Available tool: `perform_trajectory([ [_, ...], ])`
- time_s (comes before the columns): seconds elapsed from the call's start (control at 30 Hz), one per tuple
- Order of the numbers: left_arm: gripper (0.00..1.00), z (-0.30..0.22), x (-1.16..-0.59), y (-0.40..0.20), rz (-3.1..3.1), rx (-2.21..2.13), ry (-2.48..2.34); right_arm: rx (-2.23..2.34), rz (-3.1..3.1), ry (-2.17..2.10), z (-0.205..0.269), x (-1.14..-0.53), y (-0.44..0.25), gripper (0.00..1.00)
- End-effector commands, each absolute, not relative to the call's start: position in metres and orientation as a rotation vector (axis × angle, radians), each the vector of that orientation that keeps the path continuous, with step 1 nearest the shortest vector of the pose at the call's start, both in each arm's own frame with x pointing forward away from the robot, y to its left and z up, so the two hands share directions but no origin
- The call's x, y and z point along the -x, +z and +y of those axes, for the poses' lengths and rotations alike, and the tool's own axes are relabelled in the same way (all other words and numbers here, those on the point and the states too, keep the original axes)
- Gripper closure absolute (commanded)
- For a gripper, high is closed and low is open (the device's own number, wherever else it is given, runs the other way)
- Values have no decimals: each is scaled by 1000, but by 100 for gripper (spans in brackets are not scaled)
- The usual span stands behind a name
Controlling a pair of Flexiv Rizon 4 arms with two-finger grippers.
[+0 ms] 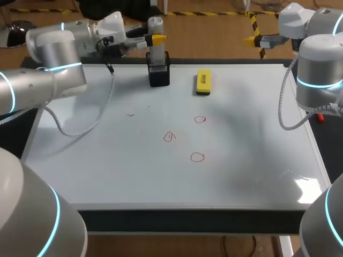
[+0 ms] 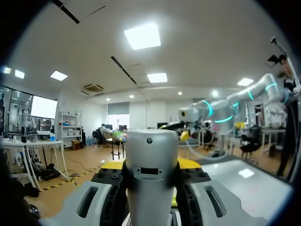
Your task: Pick up the inspection probe, press it on each red-marked spot on the whiteboard one by one, put down the probe, pick up the eraser, and wipe off all the red marks.
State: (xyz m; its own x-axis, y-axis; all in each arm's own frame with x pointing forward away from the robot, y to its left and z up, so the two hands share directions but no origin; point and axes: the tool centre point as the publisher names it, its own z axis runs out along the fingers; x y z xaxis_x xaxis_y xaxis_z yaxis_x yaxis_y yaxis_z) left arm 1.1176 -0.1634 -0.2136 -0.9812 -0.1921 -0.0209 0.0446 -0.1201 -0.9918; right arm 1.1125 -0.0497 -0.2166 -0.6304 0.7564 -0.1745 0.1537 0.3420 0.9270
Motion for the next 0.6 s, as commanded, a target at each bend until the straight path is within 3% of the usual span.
perform_trajectory([
  [0.03, 100, -163, -1110, -197, 1952, 167, -2213, -792, 2008, 1292, -50, -1113, -217, 0],
  [0.6, 100, -149, -1095, -125, 1897, 138, -2145, -792, 2008, 1292, -50, -1113, -217, 0],
])
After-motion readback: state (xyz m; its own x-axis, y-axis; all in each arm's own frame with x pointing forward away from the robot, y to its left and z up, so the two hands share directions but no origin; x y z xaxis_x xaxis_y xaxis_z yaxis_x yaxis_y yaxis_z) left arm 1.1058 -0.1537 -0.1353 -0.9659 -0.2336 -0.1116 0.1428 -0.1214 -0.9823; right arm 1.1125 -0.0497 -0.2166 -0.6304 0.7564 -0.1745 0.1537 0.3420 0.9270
